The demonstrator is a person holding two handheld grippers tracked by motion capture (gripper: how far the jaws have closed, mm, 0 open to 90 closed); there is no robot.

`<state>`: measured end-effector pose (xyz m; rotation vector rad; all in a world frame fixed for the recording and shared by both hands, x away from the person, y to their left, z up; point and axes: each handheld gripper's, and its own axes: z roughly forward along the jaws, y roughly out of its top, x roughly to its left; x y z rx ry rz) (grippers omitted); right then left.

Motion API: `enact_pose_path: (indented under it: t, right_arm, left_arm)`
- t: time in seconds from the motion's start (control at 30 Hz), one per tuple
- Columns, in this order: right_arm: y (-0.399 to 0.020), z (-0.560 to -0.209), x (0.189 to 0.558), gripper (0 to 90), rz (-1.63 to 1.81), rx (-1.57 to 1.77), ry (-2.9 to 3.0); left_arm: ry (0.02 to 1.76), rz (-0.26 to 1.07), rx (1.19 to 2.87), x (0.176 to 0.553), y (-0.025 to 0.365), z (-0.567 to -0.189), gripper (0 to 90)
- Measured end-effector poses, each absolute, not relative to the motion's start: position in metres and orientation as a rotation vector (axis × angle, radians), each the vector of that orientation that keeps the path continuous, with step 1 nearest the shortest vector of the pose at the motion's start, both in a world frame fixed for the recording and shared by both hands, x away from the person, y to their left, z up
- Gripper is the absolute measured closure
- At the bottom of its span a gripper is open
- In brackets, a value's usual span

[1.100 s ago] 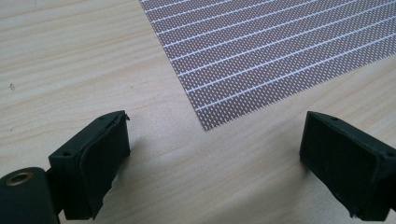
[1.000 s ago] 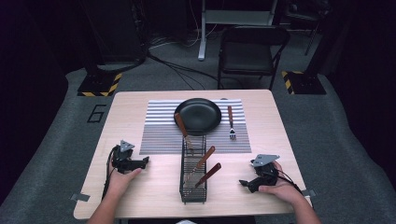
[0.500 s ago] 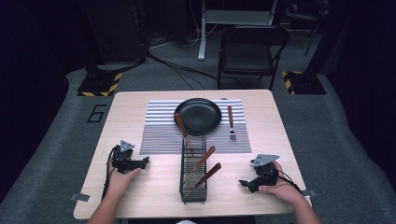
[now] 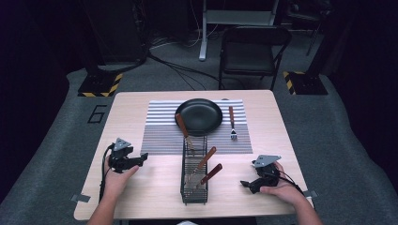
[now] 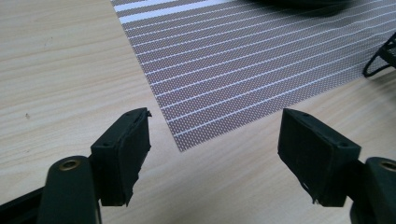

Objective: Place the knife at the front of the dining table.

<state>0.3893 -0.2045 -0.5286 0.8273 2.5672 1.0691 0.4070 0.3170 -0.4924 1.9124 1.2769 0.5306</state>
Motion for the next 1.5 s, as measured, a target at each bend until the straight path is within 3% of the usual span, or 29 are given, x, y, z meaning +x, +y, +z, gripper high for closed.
enact_pose_path:
  t: [0.4,0.77,1.5]
  right_arm:
    - [-0.205,-0.529,0.389,0.0,1.068,0.826,2.568]
    - [-0.205,-0.529,0.389,0.0,1.068,0.826,2.568]
    - [-0.205,-0.529,0.39,0.0,1.065,0.816,2.571]
  left_arm:
    - [1.287,0.447,1.901,0.396,0.305,-0.466,38.8]
    - [1.252,0.4,1.865,0.395,0.285,-0.443,40.9]
    - [1.099,0.396,1.922,0.411,0.239,-0.41,55.4]
